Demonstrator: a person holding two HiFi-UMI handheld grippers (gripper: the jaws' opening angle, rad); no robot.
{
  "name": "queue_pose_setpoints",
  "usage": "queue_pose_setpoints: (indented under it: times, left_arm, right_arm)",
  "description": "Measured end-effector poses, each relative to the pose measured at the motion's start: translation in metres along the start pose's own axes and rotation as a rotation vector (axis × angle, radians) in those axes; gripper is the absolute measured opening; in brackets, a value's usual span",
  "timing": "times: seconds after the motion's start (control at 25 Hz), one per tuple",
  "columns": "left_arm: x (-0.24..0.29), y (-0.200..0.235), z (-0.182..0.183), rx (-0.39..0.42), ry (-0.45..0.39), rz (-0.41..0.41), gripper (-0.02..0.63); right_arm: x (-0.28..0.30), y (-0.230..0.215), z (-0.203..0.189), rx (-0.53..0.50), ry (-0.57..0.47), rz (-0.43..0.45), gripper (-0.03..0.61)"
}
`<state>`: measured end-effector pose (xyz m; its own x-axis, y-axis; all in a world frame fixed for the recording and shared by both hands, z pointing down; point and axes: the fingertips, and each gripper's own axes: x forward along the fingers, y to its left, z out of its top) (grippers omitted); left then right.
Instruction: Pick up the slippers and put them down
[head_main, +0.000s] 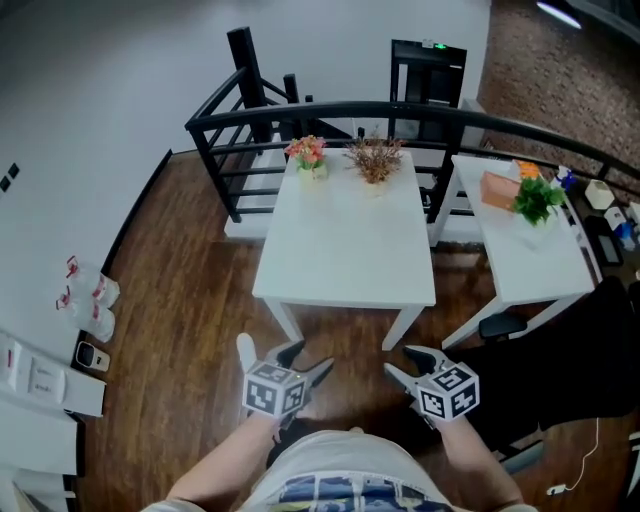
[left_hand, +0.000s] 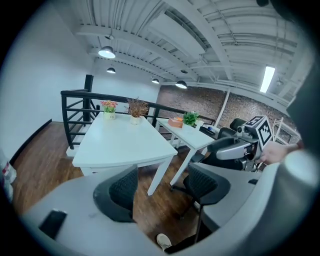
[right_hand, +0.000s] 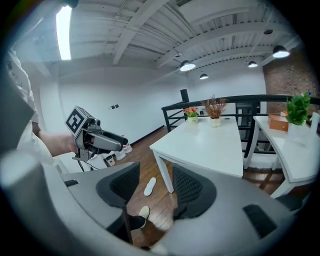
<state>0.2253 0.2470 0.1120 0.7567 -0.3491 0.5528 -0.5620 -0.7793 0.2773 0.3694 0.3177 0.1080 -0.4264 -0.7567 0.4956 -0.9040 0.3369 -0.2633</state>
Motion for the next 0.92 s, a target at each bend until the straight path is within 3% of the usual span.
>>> queue_pose_setpoints:
  times: [0.64,0.92]
  left_arm:
    - [-0.010,-0.033,-0.001,-0.007,-0.013,0.016,0.322]
    - [-0.031,-0.039,0.002,-0.005,-0.011,-0.005,0.322]
  right_arm:
    - [-0.034,-0.003,-0.010,-0.009,-0.002,0.009,0.230]
    - [-0.047,0.018,-0.003,-0.006,0.010,-0.003,0.230]
